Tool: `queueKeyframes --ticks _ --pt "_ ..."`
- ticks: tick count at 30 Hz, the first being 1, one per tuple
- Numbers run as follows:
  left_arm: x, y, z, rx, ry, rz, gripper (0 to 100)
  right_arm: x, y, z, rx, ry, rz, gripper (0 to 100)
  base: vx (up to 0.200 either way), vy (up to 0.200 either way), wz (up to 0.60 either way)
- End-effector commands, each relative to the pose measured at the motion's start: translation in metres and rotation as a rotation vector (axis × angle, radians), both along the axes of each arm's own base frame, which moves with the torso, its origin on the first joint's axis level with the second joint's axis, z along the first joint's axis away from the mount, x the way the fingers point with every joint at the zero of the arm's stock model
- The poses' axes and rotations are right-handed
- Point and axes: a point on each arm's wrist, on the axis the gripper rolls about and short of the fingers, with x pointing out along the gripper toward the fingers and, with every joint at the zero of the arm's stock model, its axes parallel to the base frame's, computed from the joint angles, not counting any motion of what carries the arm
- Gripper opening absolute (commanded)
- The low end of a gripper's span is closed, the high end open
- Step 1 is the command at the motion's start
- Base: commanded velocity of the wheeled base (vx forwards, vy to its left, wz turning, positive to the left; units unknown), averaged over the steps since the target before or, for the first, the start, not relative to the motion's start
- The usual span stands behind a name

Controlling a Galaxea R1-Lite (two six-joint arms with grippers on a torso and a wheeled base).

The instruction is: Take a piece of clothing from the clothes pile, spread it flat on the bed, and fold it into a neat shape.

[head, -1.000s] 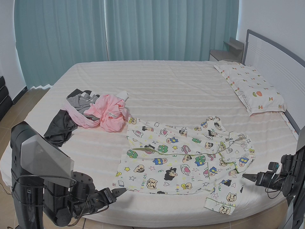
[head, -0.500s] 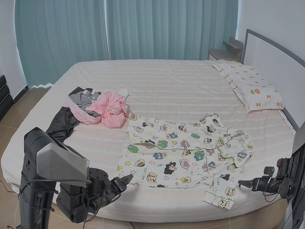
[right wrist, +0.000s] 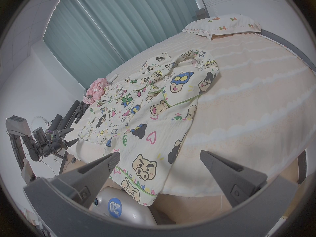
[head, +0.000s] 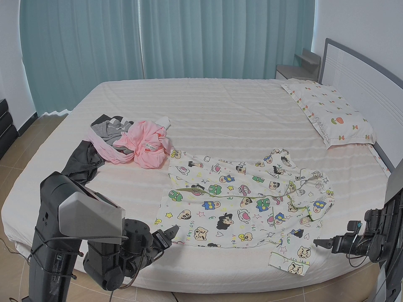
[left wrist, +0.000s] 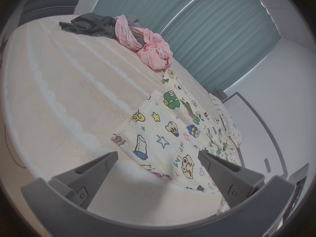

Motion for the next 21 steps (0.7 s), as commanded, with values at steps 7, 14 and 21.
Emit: queueKeyframes --ticks 7,14,21 --pt "0.012 -0.0035 -0.011 0.078 -0.017 0.022 100 -0.0031 0.0009 0.0006 -0.003 0.001 0.004 100 0.0 0.0 0.0" --pt "0.0119 -0.004 -0.0113 0.081 -0.015 0.02 0 -0.0031 0.0009 0.0006 -0.003 0.001 0.004 100 0.0 0.0 0.0" --pt "0.0067 0.0001 -0.0162 0.153 0.025 0.07 0 -0.0034 0.001 -0.0011 -0.001 0.009 0.003 100 0.0 0.0 0.0"
